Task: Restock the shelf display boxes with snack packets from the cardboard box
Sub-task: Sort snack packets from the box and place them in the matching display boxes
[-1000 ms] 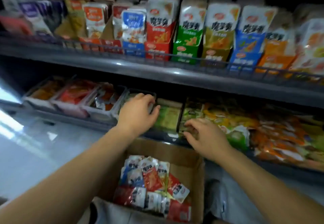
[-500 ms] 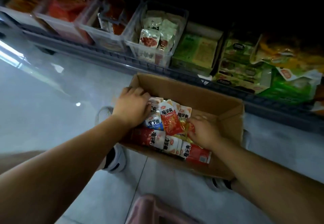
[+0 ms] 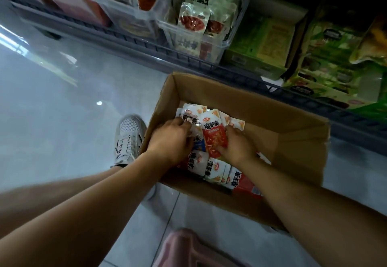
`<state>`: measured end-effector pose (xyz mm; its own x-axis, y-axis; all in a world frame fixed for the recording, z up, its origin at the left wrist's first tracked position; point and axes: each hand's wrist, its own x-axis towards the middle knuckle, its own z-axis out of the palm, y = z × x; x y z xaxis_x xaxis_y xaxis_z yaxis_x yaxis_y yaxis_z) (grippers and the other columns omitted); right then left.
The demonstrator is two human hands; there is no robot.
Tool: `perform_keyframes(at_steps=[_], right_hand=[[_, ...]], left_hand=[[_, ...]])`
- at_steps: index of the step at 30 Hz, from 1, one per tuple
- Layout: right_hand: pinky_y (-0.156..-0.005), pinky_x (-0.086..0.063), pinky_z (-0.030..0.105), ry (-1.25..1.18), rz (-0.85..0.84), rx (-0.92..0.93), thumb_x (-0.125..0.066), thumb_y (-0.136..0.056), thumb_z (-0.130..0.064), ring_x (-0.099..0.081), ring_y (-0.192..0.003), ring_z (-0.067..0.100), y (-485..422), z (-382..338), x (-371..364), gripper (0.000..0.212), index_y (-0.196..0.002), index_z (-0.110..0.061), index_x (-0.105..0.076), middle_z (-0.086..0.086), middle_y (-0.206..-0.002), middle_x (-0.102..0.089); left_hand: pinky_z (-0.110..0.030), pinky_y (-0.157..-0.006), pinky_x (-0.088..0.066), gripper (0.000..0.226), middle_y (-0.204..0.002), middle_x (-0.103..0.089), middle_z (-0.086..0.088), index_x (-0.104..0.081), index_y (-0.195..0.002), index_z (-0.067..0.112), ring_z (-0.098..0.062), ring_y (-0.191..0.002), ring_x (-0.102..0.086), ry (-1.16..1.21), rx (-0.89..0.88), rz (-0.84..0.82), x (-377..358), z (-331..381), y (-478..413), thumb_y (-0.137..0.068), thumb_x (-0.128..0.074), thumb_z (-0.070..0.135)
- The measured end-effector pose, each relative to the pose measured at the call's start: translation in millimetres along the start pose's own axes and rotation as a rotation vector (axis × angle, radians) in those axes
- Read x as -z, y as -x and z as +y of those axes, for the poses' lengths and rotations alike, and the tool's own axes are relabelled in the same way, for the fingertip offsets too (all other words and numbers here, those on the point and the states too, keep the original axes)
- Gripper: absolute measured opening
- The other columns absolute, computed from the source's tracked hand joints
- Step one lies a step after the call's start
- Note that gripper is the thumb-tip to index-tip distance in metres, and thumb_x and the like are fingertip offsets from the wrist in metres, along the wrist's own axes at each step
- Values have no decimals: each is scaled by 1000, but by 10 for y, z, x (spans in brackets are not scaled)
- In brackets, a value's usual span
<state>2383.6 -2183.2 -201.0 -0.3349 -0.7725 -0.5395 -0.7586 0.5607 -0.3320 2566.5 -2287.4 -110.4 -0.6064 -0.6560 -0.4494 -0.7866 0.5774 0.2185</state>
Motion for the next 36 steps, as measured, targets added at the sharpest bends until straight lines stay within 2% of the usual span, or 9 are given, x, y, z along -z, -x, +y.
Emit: perform_keyframes(at_steps=[4, 10, 13, 16, 20, 24, 27, 30, 36], right_hand=[[-92, -53, 43, -102, 41, -83, -78, -82, -32, -61, -115, 31, -99, -43, -120, 68, -139, -20, -43, 8, -126, -63], [-82, -48, 31, -532, -26, -83, -64, -96, -16, -64, -103, 24, 32, -49, -5, 20, -116, -14, -64, 5, -111, -68], [-85, -55, 31, -869, -44, -115, -66, -95, -10, -67, -105, 21, 284, -148, 343, 23, -117, -12, -63, 5, -114, -69], [-83, -59, 33, -936, -95, -72, -72, -90, -16, -73, -96, 17, 517, -237, 684, 21, -110, -21, -65, 0, -107, -74], [-81, -59, 32, -827, -76, 50, -74, -89, -23, -74, -90, 9, 731, -354, 903, 19, -105, -31, -67, -6, -101, -76], [-74, -58, 31, -469, -32, 121, -69, -93, -33, -69, -86, 12, 798, -249, 939, 25, -116, -25, -64, -7, -101, -70], [-74, -51, 30, -204, -15, 50, -64, -97, -27, -63, -92, 16, 715, 55, 840, 26, -123, -22, -62, -5, -107, -64], [-82, -51, 31, -123, -61, -60, -61, -98, -23, -63, -100, 20, 615, 359, 626, 30, -127, -15, -62, 1, -114, -67], [-84, -53, 35, -52, -174, -214, -65, -95, -31, -64, -104, 29, 433, 609, 284, 39, -130, -15, -56, 10, -125, -65]], left_hand=[[-41, -95, -49, 40, -136, -56, -5, -56, -135, 21, -28, -122, -55, 32, 3, 31, -19, -23, -15, -101, -51, 40], [-37, -85, -52, 39, -131, -60, -6, -59, -133, 20, -26, -114, -60, 98, 32, 58, 12, -1, 3, -101, -50, 42], [-33, -80, -55, 44, -128, -63, -2, -59, -136, 23, -19, -104, -65, 342, 111, 70, 73, 71, 12, -100, -54, 49], [-37, -94, -59, 45, -123, -70, 6, -58, -137, 25, -10, -108, -67, 805, 122, -4, 162, 210, 46, -97, -66, 43], [-35, -95, -59, 30, -113, -76, 2, -64, -127, 16, -10, -104, -72, 1215, 96, -2, 319, 400, 197, -97, -69, 18], [-24, -83, -61, 20, -106, -76, 7, -66, -118, 23, -4, -96, -74, 1162, 56, 137, 418, 329, 322, -98, -67, 19], [-22, -80, -59, 17, -104, -75, 12, -64, -115, 28, -1, -94, -73, 1093, 68, 205, 484, 145, 362, -99, -67, 24], [-25, -81, -61, 18, -101, -74, 13, -65, -116, 25, -1, -91, -73, 1086, 108, 235, 484, -51, 384, -98, -68, 22], [-10, -64, -55, 16, -94, -74, 19, -67, -112, 28, 6, -86, -73, 1085, 107, 220, 492, -150, 404, -97, -70, 26]])
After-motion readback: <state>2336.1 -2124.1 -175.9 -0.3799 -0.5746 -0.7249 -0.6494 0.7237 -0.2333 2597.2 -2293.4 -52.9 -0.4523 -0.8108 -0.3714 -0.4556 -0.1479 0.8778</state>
